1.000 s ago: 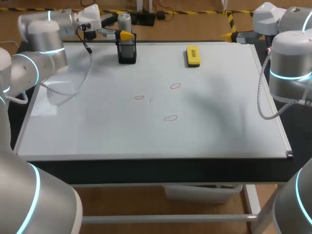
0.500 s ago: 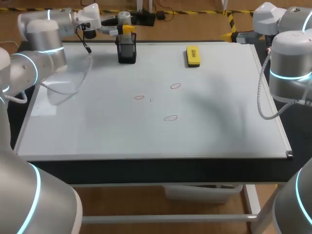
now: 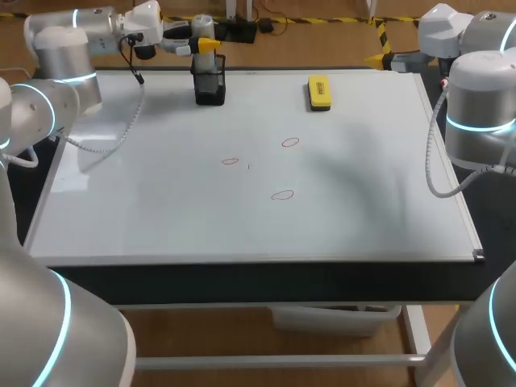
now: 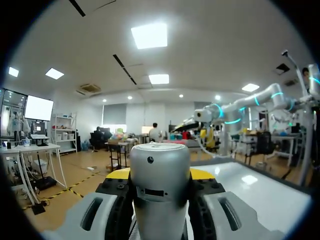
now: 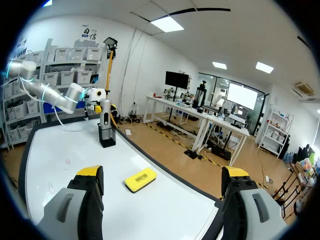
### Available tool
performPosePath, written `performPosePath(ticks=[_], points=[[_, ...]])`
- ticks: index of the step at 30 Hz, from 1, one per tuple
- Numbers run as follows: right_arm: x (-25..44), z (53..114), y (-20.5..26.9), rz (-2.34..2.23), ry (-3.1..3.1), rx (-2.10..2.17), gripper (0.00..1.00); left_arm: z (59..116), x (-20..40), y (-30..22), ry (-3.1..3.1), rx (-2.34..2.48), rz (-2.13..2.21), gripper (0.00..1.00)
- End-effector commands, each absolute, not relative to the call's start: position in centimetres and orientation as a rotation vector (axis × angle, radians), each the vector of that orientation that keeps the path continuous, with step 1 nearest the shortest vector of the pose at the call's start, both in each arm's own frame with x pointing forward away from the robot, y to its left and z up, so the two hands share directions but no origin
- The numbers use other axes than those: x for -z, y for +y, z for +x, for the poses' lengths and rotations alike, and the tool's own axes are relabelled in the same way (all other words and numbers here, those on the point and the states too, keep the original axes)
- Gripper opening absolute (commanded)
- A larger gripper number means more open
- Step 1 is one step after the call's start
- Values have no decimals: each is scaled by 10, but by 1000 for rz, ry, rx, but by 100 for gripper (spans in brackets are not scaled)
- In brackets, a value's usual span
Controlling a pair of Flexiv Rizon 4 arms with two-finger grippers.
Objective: Pick up the inspection probe, press it on each red-marked spot on the whiteboard one by one, put down the probe, pick up the eraser, and wipe off all the red marks.
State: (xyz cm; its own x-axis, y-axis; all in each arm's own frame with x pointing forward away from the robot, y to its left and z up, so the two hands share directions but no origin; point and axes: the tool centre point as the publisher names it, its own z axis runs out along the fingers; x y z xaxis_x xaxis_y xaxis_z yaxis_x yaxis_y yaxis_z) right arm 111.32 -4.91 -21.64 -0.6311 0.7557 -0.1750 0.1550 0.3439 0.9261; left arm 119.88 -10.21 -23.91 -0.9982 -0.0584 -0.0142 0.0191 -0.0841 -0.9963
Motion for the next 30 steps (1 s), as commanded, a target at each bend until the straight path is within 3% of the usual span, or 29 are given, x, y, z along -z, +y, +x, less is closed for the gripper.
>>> performPosePath(ticks=[1, 30], points=[[216, 1113, -50, 792, 2011, -1291, 100, 1200, 229, -101, 2164, 2348, 149, 0], [216, 1113, -50, 792, 2011, -1291, 100, 1180, 151, -94, 2088, 2311, 20, 0]])
